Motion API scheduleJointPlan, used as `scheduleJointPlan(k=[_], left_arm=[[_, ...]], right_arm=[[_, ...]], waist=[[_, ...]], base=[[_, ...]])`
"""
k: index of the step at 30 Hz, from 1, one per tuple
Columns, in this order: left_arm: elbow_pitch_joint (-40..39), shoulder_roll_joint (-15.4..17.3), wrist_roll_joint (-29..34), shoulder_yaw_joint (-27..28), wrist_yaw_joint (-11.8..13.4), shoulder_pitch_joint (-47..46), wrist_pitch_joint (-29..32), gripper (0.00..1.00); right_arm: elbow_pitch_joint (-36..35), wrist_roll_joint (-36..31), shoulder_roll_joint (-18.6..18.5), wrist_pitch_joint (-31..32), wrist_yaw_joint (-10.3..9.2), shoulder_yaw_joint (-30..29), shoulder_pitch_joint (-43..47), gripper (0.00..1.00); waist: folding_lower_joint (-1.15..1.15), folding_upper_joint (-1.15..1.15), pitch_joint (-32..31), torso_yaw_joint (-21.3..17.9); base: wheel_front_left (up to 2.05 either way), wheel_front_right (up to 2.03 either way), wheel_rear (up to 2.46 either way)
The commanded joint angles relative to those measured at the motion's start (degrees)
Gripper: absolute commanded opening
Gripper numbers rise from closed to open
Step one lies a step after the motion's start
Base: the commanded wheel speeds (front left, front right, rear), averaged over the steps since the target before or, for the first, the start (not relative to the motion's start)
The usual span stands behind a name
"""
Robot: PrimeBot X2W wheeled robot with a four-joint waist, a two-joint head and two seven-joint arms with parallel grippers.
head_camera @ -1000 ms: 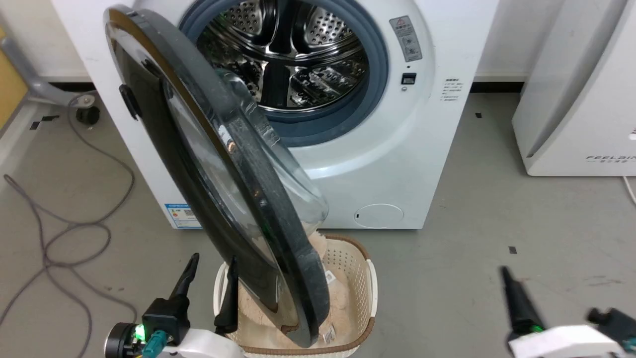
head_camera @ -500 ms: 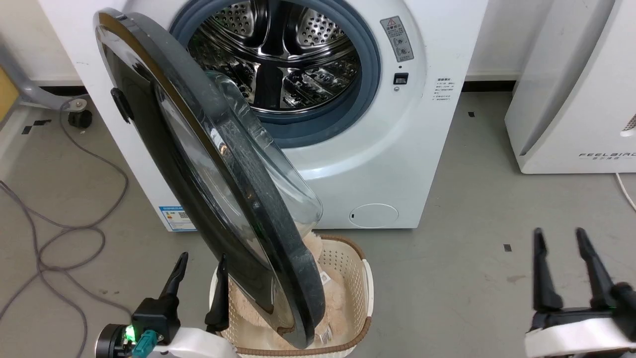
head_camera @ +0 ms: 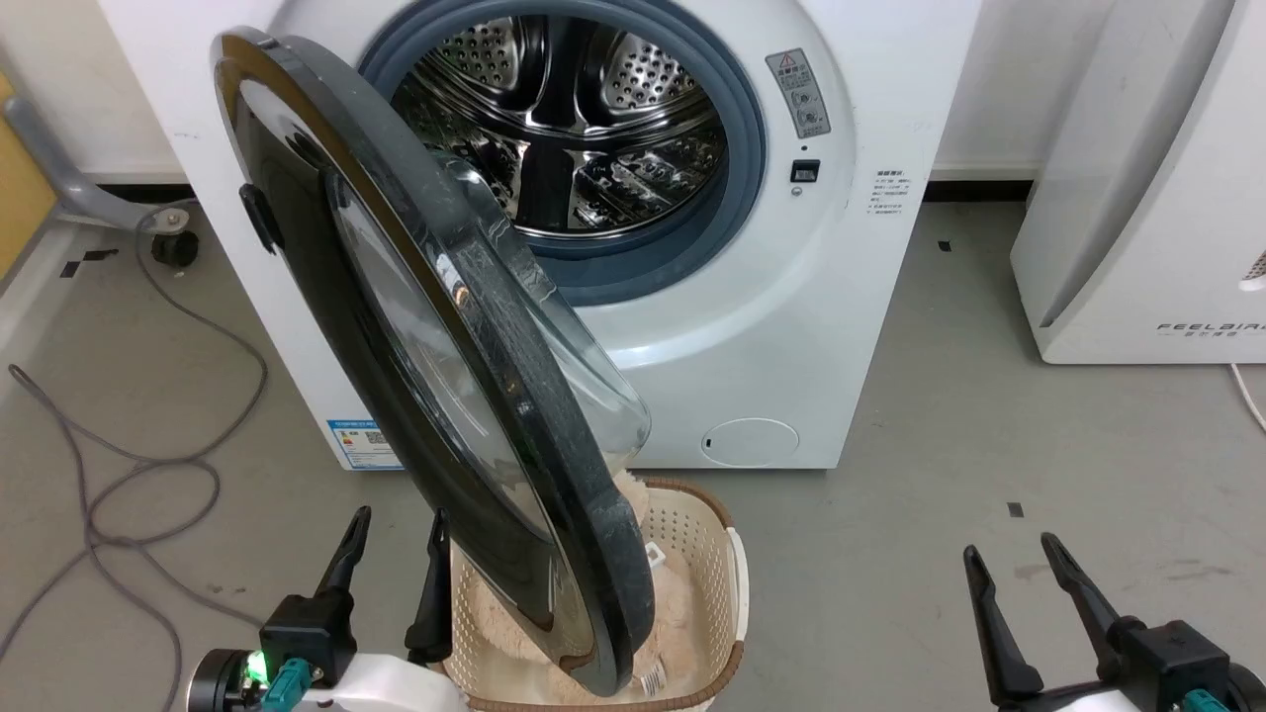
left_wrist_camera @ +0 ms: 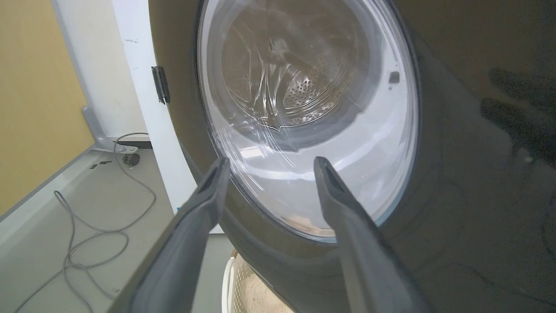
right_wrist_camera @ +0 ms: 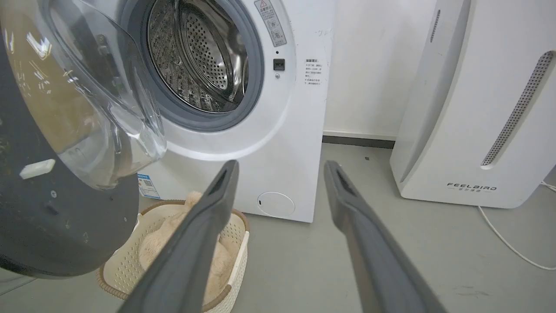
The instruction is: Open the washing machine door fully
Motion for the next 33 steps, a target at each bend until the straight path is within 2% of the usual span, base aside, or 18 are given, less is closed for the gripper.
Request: scheduleJointPlan(k=[1,3,4,6,16,21,25,33], left_arm=[[0.2,0.1,0.1,0.0,-0.1,1.2,-0.3,1.0],[0.4,0.1,0.0,0.0,-0.1,1.3,-0.3,1.0],[0.5,0.1,0.0,0.0,-0.1,1.4,-0.3,0.71],[0.8,0.1,0.0,-0.1,-0.2,1.5,-0.3,0.0],[2.0,0.1,-0.6,-0.1,-0.8,1.1,-0.3,0.0],[0.9,0.1,-1.2,0.0,-0.3,0.4,-0.3,0.0],[-2.5,0.1,-1.2,0.2,0.1,-0.4,-0.3,0.0],[-14.1,0.9,-0.2,0.7,1.7,-2.2,0.4,0.0]], right_arm=[[0.7,0.0,0.2,-0.4,0.03,-0.3,0.6,1.0],[1.2,0.0,0.2,-0.7,0.03,-0.4,0.5,1.0],[1.4,0.0,0.2,-0.8,0.03,-0.5,0.4,1.0],[1.7,0.1,0.2,-0.9,0.03,-0.4,0.2,1.0],[2.3,0.1,0.2,-1.1,0.03,-0.3,-0.2,1.0],[2.5,0.2,0.2,-1.2,0.03,-0.3,-0.2,1.0],[2.7,0.3,0.2,-1.2,0.03,-0.4,-0.2,1.0],[2.9,0.3,0.2,-1.1,0.03,-0.5,0.0,1.0]], waist=[[0.0,0.0,-0.2,0.0],[0.0,0.0,-0.3,-0.1],[0.0,0.0,-0.4,-0.1],[0.0,0.0,-0.4,-0.2],[0.0,0.0,-0.3,-0.3],[0.0,0.0,-0.2,-0.1],[0.0,0.0,-0.1,0.0],[0.0,0.0,-0.6,0.1]], base=[[0.0,0.0,0.0],[0.0,0.0,0.0],[0.0,0.0,0.0],[0.0,0.0,0.0],[0.0,0.0,0.0],[0.0,0.0,0.0],[0.0,0.0,0.0],[0.0,0.0,0.0]])
